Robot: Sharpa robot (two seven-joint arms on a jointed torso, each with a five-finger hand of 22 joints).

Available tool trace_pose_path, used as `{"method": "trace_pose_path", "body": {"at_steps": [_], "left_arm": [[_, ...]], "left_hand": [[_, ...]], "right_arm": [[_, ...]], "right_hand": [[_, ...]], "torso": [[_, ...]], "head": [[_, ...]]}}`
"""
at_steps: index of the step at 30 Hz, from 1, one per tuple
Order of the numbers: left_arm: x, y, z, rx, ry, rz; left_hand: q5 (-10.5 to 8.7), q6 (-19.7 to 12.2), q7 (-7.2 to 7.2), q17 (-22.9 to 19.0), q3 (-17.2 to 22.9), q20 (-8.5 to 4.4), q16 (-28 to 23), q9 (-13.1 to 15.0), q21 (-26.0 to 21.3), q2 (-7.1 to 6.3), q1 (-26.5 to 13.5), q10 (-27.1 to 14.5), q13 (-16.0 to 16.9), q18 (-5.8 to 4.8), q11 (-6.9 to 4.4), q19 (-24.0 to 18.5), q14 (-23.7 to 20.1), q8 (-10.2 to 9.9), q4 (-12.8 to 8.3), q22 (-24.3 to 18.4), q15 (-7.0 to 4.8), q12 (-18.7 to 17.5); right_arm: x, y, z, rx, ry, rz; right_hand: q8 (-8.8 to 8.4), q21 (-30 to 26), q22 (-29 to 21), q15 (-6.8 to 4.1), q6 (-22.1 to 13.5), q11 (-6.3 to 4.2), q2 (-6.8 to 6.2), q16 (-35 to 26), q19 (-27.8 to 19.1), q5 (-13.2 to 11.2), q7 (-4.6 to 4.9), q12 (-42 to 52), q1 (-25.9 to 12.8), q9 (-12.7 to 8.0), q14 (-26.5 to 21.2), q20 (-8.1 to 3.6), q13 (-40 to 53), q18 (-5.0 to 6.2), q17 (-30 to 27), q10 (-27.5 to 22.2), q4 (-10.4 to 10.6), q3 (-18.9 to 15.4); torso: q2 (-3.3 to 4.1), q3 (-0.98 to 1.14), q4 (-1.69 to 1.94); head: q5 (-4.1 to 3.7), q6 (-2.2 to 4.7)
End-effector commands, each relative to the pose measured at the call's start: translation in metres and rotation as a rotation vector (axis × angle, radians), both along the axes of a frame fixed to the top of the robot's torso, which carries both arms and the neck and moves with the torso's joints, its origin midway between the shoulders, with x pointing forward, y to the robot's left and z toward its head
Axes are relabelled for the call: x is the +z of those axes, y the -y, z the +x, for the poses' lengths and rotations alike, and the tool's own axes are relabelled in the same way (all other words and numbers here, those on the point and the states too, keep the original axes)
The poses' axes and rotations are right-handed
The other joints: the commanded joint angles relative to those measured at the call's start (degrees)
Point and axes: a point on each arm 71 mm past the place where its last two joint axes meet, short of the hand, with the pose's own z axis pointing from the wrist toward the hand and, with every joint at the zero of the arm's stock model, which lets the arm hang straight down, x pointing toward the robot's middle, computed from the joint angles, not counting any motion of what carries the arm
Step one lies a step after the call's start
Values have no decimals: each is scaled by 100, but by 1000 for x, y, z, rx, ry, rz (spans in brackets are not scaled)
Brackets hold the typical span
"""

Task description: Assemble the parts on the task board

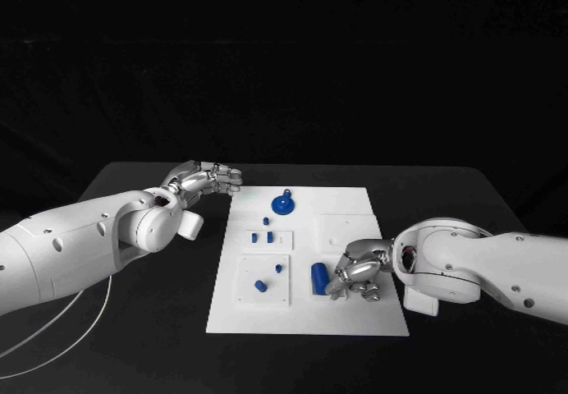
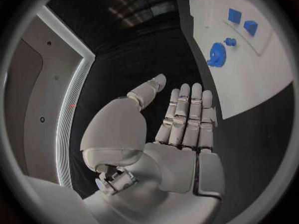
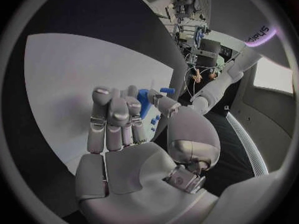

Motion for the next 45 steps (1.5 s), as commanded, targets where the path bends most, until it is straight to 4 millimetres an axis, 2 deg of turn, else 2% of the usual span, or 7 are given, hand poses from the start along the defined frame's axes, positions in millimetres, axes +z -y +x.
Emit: {"method": "trace_pose_path", "body": {"at_steps": [1, 6, 13, 16, 30, 42, 45], "left_arm": [[1, 2, -1, -16, -3, -12], [0, 2, -1, -18, -6, -12], [0, 2, -1, -15, -6, -11], [0, 2, -1, -16, -6, -11], [0, 2, 0, -14, -6, -10], [0, 1, 1, -11, -6, -8], [0, 1, 1, -12, -6, -9]], "left_hand": [[36, -31, -7, 8, -15, 34, -21, -9, -33, 15, -54, -39, -9, 89, -9, -13, 19, 35, 11, 10, 26, -12], [37, -32, -8, 10, -14, 34, -23, -9, -35, 15, -53, -39, -9, 90, -10, -14, 19, 36, 10, 11, 26, -12], [39, -34, -9, 14, -9, 33, -27, -10, -38, 15, -47, -40, -11, 92, -10, -14, 19, 36, 4, 14, 25, -12], [40, -34, -9, 17, -7, 33, -28, -11, -39, 14, -42, -41, -11, 93, -10, -15, 19, 37, 1, 16, 25, -12], [41, -33, -9, 22, -3, 33, -32, -11, -42, 16, -38, -40, -12, 93, -10, -14, 21, 39, -3, 20, 25, -11], [40, -33, -9, 28, -3, 35, -36, -12, -44, 19, -43, -39, -13, 93, -10, -13, 22, 40, 0, 23, 26, -9], [40, -33, -9, 29, -4, 35, -37, -12, -44, 20, -44, -39, -13, 93, -10, -13, 23, 41, 0, 24, 26, -9]], "right_arm": [[-5, 2, -2, 16, -30, -45], [-6, 3, -3, 22, -38, -52], [-4, 3, -3, 21, -10, -40], [-4, 4, -2, 16, -2, -41], [-3, 9, -1, 0, 13, -19], [2, 17, 2, -39, 29, 19], [1, 16, 2, -35, 23, 8]], "right_hand": [[25, 48, 114, 26, 26, 8, -138, 9, 25, -7, 37, -4, -62, 17, 29, 36, 8, 255, 10, 28, -44, -45], [29, 78, 111, 29, 15, 13, -289, 10, 26, -5, 37, 1, -137, 42, 34, 38, 16, 255, 15, 31, -225, -279], [19, 79, 79, 14, 1, -1, -601, -11, -24, 111, 27, -8, -159, 84, 24, 11, 29, 255, 24, 7, -1097, -1298], [13, 59, 61, 7, 2, -6, -615, -20, -24, 35, 21, -16, -116, 89, 21, -1, 28, 255, 25, 7, -1211, -1457], [-4, 25, 33, 4, 20, -12, -418, -36, -3, 53, 19, -30, 47, 88, 29, -5, 22, 255, 24, 20, -1180, -1514], [-46, -6, 21, 13, -9, 0, -435, -68, -17, 257, 32, -51, -49, 73, 21, 10, 21, 255, 16, 0, -1141, -1597], [-46, -11, 20, 11, 12, -6, -249, -70, -7, 95, 26, -53, -2, 75, 30, 4, 18, 255, 18, 10, -1138, -1570]], "torso": [[2, 1, -2], [-1, 2, -2], [3, 5, -7], [2, 7, -5], [0, 8, -9], [1, 8, -4], [5, 6, -3]], "head": [[7, 1], [7, -2], [9, -7], [17, -6], [1, 3], [-3, 32], [-6, 16]]}}
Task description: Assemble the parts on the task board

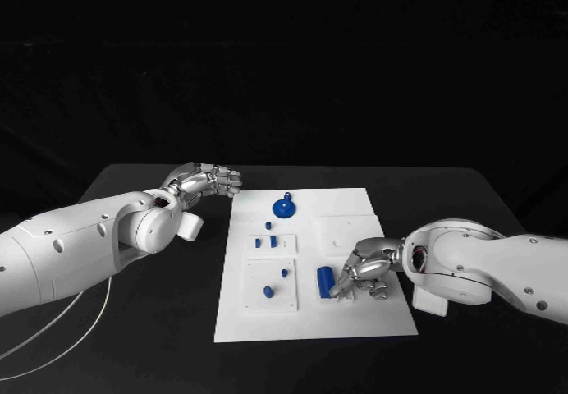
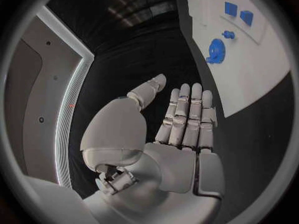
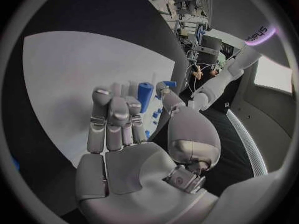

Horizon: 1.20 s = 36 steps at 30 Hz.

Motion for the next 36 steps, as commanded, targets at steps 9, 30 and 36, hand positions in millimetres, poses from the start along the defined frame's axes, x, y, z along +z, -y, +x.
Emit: {"method": "trace_pose_path", "body": {"at_steps": [9, 30, 36], "left_arm": [[1, 2, 0, -15, 1, -12], [1, 2, 0, -14, 1, -11], [1, 2, 0, -14, 1, -11]], "left_hand": [[18, -35, -10, 11, -4, 36, -39, -8, -25, 21, -48, -39, -9, 93, -10, -12, 24, 19, 2, 10, 26, -9], [18, -35, -10, 17, -4, 36, -43, -9, -27, 25, -56, -39, -10, 93, -10, -10, 26, 21, 7, 14, 26, -8], [18, -35, -10, 19, -4, 36, -44, -9, -28, 29, -59, -38, -10, 92, -9, -10, 26, 22, 10, 15, 27, -8]], "right_arm": [[-2, -7, 2, 16, 7, -24], [-1, -9, 3, 14, 43, -26], [1, -5, 4, -17, 34, 60]], "right_hand": [[-39, -33, 28, -3, 57, -2, 298, -42, 18, -162, 28, -38, 389, -24, 32, 22, -13, 236, 3, 36, 105, 493], [-55, -8, 58, 14, 91, 12, 324, -41, 30, -74, 41, -35, 532, -43, 45, 76, -13, 236, 11, 56, 134, 859], [-60, 0, 64, 32, 83, 17, 124, -39, 29, 20, 41, -34, 363, -44, 43, 90, -11, 228, 14, 52, 163, 726]], "torso": [[5, -11, 9], [2, -6, 2], [0, -4, 5]], "head": [[-3, -33], [-4, -32], [-30, 0]]}}
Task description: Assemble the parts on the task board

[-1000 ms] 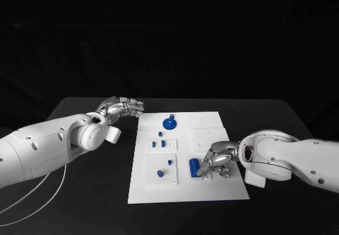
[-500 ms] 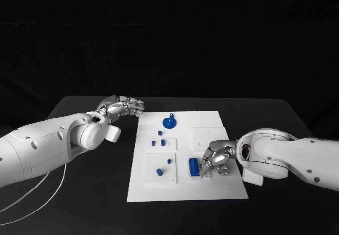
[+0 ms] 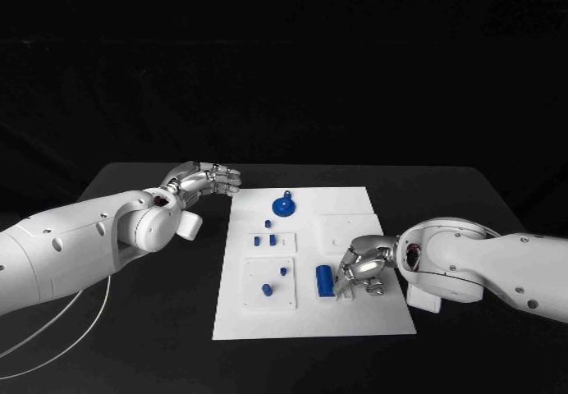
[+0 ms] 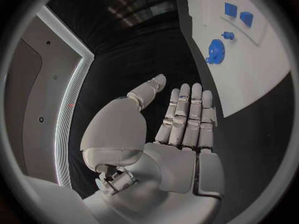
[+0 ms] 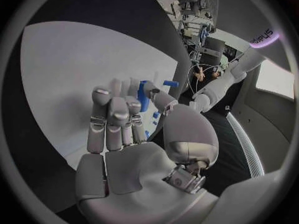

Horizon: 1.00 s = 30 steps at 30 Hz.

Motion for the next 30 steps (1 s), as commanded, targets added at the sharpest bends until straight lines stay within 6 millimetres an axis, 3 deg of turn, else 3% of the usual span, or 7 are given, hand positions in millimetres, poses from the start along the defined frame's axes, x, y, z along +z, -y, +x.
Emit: {"method": "trace_pose_path", "body": {"at_steps": [1, 7, 16, 23, 27, 30], "left_arm": [[1, 2, 0, -14, 2, -12], [1, 2, 0, -15, 2, -12], [1, 2, 1, -13, 2, -11], [1, 4, 1, -18, 2, -12], [1, 5, 0, -21, 1, -13], [1, 5, 0, -22, 0, -13]], "left_hand": [[18, -36, -11, 8, -4, 37, -22, -5, -28, 7, -37, -38, -6, 93, -10, -10, 26, 22, 10, 6, 27, -8], [18, -36, -11, 10, -4, 37, -24, -6, -29, 10, -40, -38, -7, 93, -10, -9, 27, 22, 13, 8, 27, -8], [17, -38, -11, 14, -5, 37, -26, -7, -31, 9, -44, -39, -7, 93, -10, -9, 27, 23, 14, 11, 27, -8], [16, -38, -11, 17, -5, 36, -28, -7, -33, 10, -46, -39, -8, 93, -10, -9, 28, 23, 14, 13, 26, -8], [15, -38, -11, 19, -5, 36, -29, -7, -34, 10, -47, -38, -8, 93, -10, -9, 29, 24, 14, 14, 26, -7], [14, -38, -11, 20, -5, 36, -30, -8, -34, 8, -48, -38, -8, 93, -10, -9, 30, 24, 14, 15, 26, -7]], "right_arm": [[3, 2, 2, -35, 6, 106], [11, 10, 12, -104, 42, 243], [33, 31, 35, -184, 94, 319], [50, 83, 56, -243, 136, 180], [49, 127, 58, -287, 120, 27], [48, 154, 56, -325, 110, -85]], "right_hand": [[-27, 27, 69, 9, 19, -6, -158, -14, -13, 207, 10, -32, -198, 8, 27, 36, 1, 232, 10, 25, -2, -191], [-130, -7, 57, 46, -224, 52, -196, -51, -52, 661, 78, -21, -289, 13, 12, 5, 29, 233, -1, -42, -212, -621], [-171, -32, 46, 75, -335, 81, -192, -66, -62, 779, 108, -9, -281, 29, 12, -2, 42, 233, -1, -72, -231, -873], [-144, -46, 38, 64, -295, 69, -64, -68, -47, 585, 94, 4, -59, 59, 18, -12, 49, 233, 5, -77, -224, -828], [-117, -44, 41, 54, -244, 57, -50, -63, -40, 581, 81, 15, 55, 76, 23, -14, 55, 233, 11, -74, -234, -775], [-105, -43, 43, 49, -223, 52, -61, -62, -40, 585, 75, 17, 78, 84, 23, -10, 57, 233, 13, -76, -231, -767]], "torso": [[-4, -1, 0], [-1, 1, -2], [-4, 0, -3], [-2, -7, 1], [-2, -7, 1], [-1, -4, 0]], "head": [[-27, 28], [-56, 63], [-122, 127], [-237, 203], [-305, 232], [-416, 261]]}}
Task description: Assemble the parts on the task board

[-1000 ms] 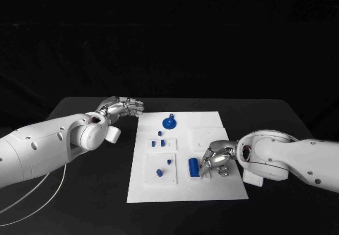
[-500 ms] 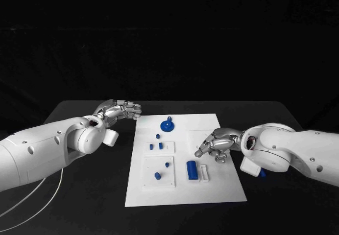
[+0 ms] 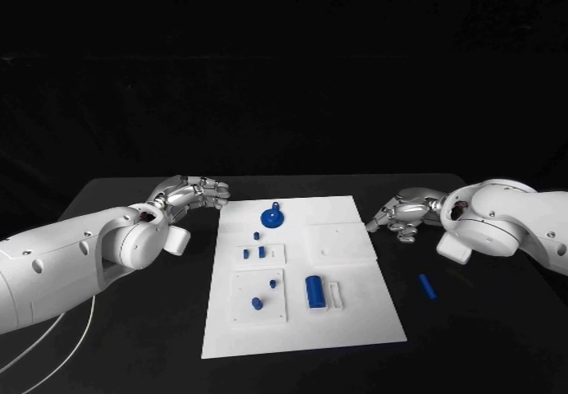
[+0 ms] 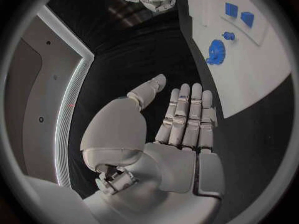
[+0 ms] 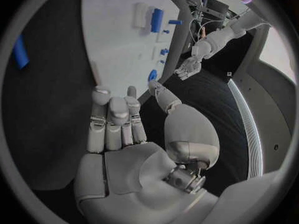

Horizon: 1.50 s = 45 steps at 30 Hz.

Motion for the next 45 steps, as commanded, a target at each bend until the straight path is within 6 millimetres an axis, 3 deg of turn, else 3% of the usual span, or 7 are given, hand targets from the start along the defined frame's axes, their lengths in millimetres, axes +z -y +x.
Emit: {"method": "trace_pose_path", "body": {"at_steps": [1, 10, 19, 22, 25, 29, 45], "left_arm": [[1, 3, -1, -19, 1, -13], [1, 6, -1, -25, 0, -15], [1, 7, -1, -27, -1, -15], [1, 7, -1, -27, 0, -15], [1, 7, -1, -27, 0, -15], [1, 8, -1, -30, 0, -16], [1, 6, -1, -27, -1, -15]], "left_hand": [[14, -38, -11, 10, -6, 36, -30, -9, -35, 7, -49, -38, -9, 93, -10, -9, 30, 24, 14, 9, 26, -7], [7, -39, -11, 16, -8, 36, -32, -9, -37, 1, -52, -36, -9, 94, -11, -9, 33, 25, 12, 13, 25, -5], [-3, -40, -11, 21, -12, 36, -35, -10, -39, -4, -58, -34, -9, 93, -12, -8, 35, 26, 13, 16, 24, -4], [-9, -40, -11, 24, -14, 36, -36, -11, -40, -6, -61, -33, -9, 93, -12, -7, 36, 27, 14, 18, 25, -4], [-16, -41, -11, 27, -16, 35, -38, -11, -41, -7, -65, -34, -9, 93, -12, -6, 37, 27, 15, 20, 24, -4], [-24, -42, -10, 31, -18, 35, -41, -12, -43, -7, -69, -34, -10, 94, -12, -6, 37, 27, 16, 23, 24, -4], [-35, -46, -8, 37, -20, 35, -46, -14, -46, -6, -75, -35, -11, 94, -12, -4, 37, 27, 19, 27, 24, -5]], "right_arm": [[-6, 27, -5, 5, -80, -223], [-7, 78, -23, -62, -182, -399], [-11, 85, -48, -4, -174, -590], [-14, 82, -52, 17, -169, -620], [-14, 77, -54, 30, -153, -624], [-14, 71, -53, 44, -134, -618], [-28, 39, -58, 142, -146, -597]], "right_hand": [[24, -23, 44, 18, 44, -12, -4, -37, -2, -32, 18, 15, 56, 7, 11, -6, 8, 232, 9, -17, 1, 28], [51, -37, 46, 5, 98, -28, -72, -56, -21, -290, 0, 2, 41, 33, 7, 20, 3, 232, 2, -30, 20, 17], [-2, -86, 31, 28, 35, -5, -171, -116, -58, -630, 22, -42, -132, 14, -3, 68, -25, 232, -28, -57, 159, 37], [-18, -104, 20, 31, 41, -1, -358, -137, -39, -779, 23, -54, -121, -2, 12, 71, -39, 232, -38, -48, 402, 267], [-17, -111, 8, 28, 46, -7, -718, -141, 9, -805, 23, -57, -86, 7, 28, 65, -48, 232, -37, -31, 902, 699], [-19, -100, 23, 32, 32, -1, -781, -139, 6, -805, 28, -52, -88, 16, 28, 68, -44, 232, -32, -31, 1012, 724], [-10, -85, 46, 33, 35, -2, -761, -132, -1, -805, 26, -41, -96, 36, 28, 66, -39, 232, -20, -27, 1170, 714]], "torso": [[1, 6, 0], [-3, 9, -6], [1, 19, -7], [-7, 19, -18], [-3, 15, -10], [1, 19, -7], [3, 5, 0]], "head": [[-140, 38], [-408, 38], [-729, -8], [-866, -20], [-983, -17], [-1086, -33], [-1099, -89]]}}
